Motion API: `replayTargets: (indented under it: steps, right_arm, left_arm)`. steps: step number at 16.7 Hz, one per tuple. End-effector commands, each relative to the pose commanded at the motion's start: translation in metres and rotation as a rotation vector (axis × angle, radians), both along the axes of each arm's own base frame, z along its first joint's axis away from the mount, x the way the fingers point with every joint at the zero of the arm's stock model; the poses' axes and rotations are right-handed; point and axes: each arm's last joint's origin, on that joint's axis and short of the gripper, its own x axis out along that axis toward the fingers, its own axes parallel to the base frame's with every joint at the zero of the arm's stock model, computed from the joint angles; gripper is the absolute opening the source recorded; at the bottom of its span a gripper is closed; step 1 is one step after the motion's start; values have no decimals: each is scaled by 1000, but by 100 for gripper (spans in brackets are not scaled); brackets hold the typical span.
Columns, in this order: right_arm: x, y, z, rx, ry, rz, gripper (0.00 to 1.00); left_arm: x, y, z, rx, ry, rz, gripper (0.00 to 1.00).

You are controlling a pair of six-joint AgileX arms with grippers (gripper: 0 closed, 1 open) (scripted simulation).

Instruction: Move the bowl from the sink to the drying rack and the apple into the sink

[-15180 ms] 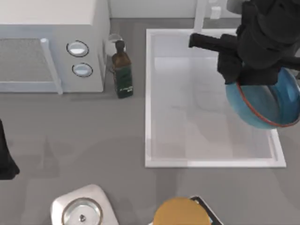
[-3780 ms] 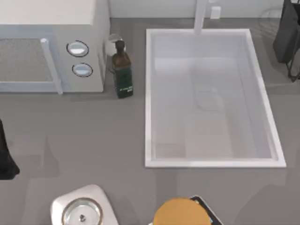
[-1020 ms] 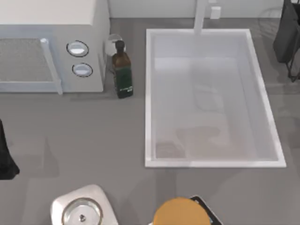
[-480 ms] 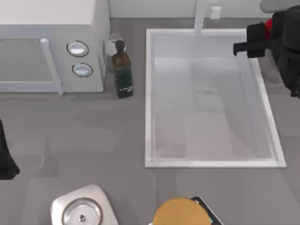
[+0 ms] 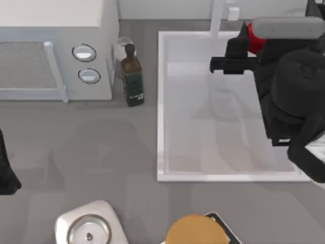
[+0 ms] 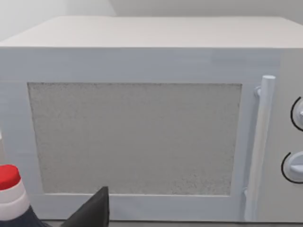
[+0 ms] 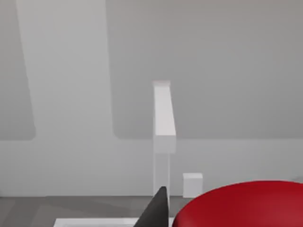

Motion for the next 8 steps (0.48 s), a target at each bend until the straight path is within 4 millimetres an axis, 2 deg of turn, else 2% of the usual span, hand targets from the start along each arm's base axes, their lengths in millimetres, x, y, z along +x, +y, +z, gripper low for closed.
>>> replayTargets:
  steps: [8]
  right_arm:
    - [-1, 1, -8, -9, 13, -5, 0]
  left_arm:
    - [0, 0, 0, 0, 0, 0, 100]
